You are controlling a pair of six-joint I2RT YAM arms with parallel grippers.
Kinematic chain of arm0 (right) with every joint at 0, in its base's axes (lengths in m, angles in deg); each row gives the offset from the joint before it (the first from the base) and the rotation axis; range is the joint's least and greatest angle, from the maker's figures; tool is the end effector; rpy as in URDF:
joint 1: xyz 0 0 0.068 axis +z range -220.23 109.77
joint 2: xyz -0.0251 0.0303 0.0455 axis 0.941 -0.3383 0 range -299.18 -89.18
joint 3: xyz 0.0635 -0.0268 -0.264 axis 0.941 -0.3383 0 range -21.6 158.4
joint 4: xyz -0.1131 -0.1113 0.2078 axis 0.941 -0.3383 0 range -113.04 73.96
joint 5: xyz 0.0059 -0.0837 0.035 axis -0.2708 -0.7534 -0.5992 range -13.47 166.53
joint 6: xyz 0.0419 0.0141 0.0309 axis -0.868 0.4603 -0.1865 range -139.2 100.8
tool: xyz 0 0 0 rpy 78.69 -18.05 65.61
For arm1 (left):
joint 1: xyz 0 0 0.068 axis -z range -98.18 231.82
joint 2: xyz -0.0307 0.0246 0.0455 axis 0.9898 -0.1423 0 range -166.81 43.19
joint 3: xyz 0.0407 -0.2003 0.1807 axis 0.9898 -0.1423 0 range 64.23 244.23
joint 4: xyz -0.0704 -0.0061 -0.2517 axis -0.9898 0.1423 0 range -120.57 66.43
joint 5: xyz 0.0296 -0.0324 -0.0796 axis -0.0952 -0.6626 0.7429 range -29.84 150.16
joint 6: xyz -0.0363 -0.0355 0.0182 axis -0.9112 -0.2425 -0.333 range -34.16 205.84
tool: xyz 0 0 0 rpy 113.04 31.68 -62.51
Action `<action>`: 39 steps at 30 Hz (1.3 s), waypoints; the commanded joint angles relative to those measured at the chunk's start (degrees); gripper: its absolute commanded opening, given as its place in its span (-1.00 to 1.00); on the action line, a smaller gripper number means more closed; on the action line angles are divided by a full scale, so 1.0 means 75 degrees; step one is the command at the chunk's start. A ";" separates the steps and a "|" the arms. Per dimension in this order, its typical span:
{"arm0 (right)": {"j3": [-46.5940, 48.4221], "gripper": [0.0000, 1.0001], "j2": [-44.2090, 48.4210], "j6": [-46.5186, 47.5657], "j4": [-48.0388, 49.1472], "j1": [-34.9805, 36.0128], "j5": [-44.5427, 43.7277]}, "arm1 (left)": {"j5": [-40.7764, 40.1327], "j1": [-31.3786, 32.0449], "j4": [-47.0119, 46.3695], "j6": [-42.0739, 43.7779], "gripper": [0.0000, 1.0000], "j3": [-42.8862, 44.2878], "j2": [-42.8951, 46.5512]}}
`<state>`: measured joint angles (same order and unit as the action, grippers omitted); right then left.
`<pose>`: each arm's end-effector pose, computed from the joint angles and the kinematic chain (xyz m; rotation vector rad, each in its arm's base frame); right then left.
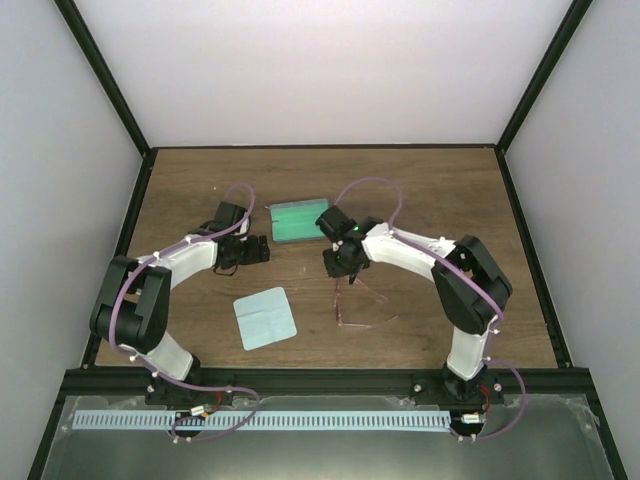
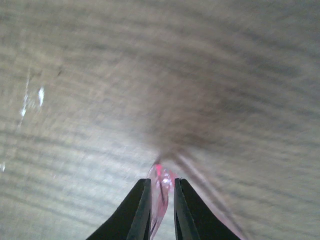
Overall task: Organize the sunglasses
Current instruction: Move the sunglasses to the center of the board.
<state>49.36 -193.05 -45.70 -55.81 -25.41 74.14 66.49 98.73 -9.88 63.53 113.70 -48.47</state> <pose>0.2523 0.2486 0.1824 -0.4468 2.8298 0.2056 0.2852 -0.0909 0.1600 -0.0914 2.7081 -0.3606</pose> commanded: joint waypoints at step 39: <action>0.0409 -0.84 -0.0109 -0.0461 -0.0369 -0.0124 0.0396 | 0.0107 -0.0016 0.0015 0.0150 0.82 0.0063 -0.0213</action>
<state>49.16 -192.97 -48.93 -57.64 -26.53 78.18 67.08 98.73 -9.81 63.82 113.70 -49.45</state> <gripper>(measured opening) 0.120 0.913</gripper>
